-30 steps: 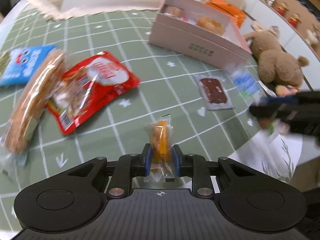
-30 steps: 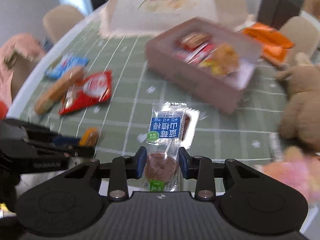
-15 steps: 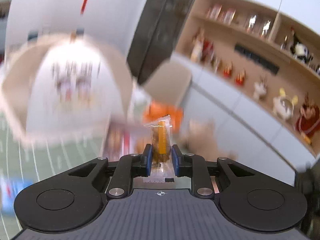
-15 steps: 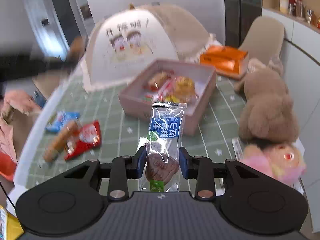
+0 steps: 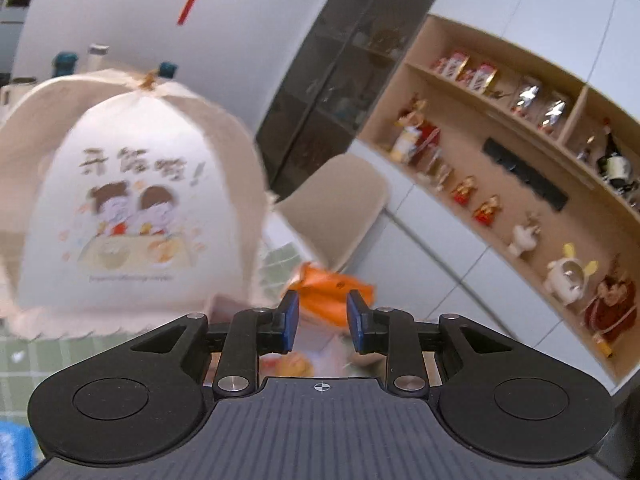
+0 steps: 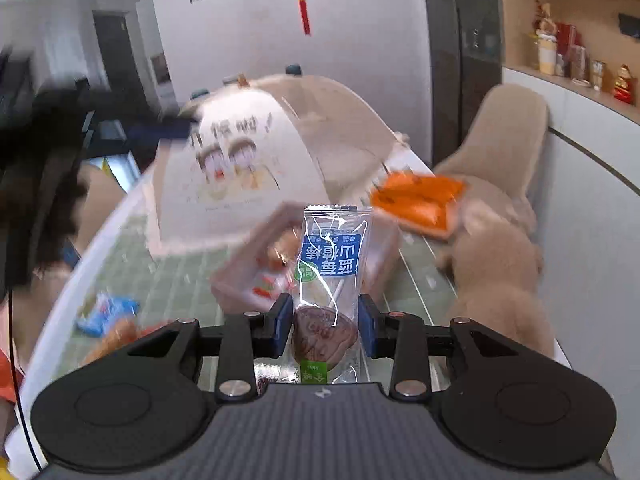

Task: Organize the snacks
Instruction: 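Drop orange snack into box with left tool while right tool drops jerky stick in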

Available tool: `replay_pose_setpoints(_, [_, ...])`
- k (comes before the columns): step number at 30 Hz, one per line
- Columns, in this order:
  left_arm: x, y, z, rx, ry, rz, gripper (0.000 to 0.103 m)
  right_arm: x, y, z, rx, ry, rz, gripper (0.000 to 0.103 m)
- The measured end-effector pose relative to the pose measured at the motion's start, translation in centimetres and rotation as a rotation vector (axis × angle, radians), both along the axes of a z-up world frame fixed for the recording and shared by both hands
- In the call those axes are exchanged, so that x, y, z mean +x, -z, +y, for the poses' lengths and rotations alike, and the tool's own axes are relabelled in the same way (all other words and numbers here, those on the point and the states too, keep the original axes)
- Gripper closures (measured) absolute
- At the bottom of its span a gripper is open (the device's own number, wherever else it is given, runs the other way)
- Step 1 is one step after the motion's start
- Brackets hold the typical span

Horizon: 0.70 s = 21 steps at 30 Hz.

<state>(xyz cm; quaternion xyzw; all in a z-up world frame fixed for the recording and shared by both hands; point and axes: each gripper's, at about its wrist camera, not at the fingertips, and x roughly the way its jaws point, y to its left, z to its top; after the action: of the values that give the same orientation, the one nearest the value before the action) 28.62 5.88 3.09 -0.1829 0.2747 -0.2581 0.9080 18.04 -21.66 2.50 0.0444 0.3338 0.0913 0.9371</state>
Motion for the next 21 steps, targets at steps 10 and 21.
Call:
replay_pose_setpoints(10, [-5.0,6.3,14.2,0.073,-0.341,0.153,0.074,10.9,-1.2,4.0,0.013,-0.037,0.064,0.041])
replay_pose_setpoints(21, [-9.7,18.6,17.4,0.097,-0.4,0.436,0.074,6.1,13.8,7.8,-0.032,-0.077,0.407,0.038])
